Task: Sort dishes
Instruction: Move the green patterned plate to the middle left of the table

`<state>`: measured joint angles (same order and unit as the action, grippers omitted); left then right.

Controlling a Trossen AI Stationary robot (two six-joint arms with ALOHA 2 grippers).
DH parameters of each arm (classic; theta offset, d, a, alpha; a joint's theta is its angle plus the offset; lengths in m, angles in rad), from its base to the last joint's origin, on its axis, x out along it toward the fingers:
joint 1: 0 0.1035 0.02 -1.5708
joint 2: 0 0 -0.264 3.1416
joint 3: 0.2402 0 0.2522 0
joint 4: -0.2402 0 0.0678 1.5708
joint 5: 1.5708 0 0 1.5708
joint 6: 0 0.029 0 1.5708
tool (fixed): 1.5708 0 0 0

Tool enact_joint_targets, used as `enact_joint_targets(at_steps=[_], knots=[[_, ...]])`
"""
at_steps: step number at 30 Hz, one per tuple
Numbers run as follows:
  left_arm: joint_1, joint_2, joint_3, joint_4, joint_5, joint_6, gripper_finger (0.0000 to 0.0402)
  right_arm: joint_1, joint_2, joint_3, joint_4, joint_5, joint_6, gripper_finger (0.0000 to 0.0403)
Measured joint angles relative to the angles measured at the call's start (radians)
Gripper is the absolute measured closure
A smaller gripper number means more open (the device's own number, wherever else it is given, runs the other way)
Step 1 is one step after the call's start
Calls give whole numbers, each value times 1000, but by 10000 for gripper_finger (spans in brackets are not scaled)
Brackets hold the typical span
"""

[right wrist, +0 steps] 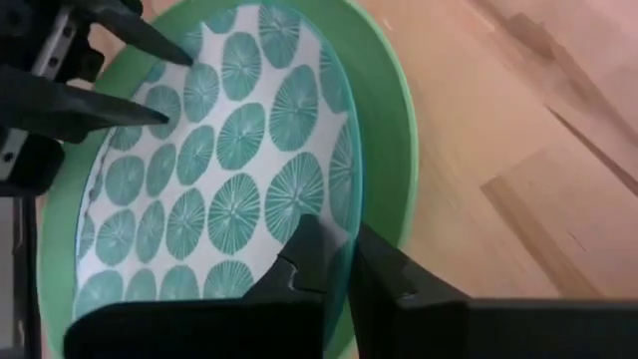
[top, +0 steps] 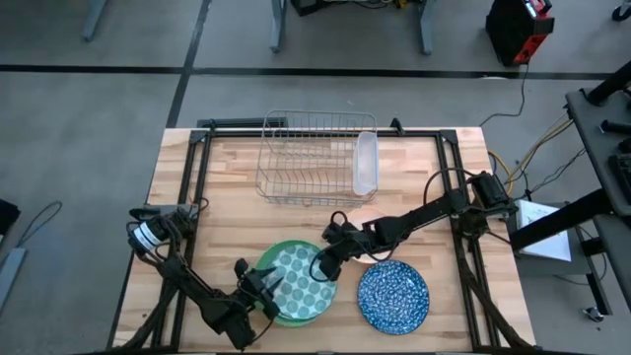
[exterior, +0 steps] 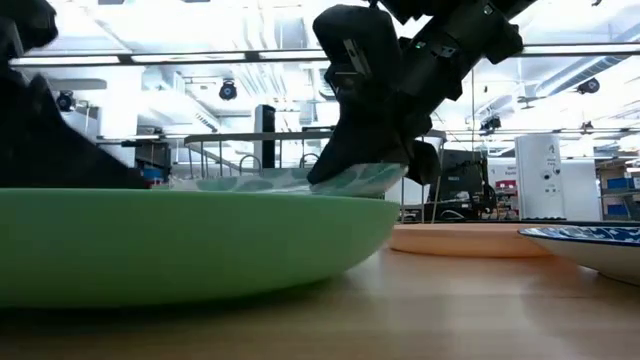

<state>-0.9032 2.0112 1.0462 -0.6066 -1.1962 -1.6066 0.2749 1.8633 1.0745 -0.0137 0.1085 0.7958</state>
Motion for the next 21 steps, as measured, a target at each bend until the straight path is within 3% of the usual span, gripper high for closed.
enact_joint_targets(at_steps=[6, 12, 21], knots=[[-9, -84, 5, -80, -24, 0, 247, -2, -4, 2, 28, -5, -43, 400], [-19, -189, 5, -180, -149, 0, 247, -3, -4, 15, 75, 23, -153, 401], [-19, -402, 5, -255, -102, 41, 246, -2, -5, 81, 79, 72, -413, 401]])
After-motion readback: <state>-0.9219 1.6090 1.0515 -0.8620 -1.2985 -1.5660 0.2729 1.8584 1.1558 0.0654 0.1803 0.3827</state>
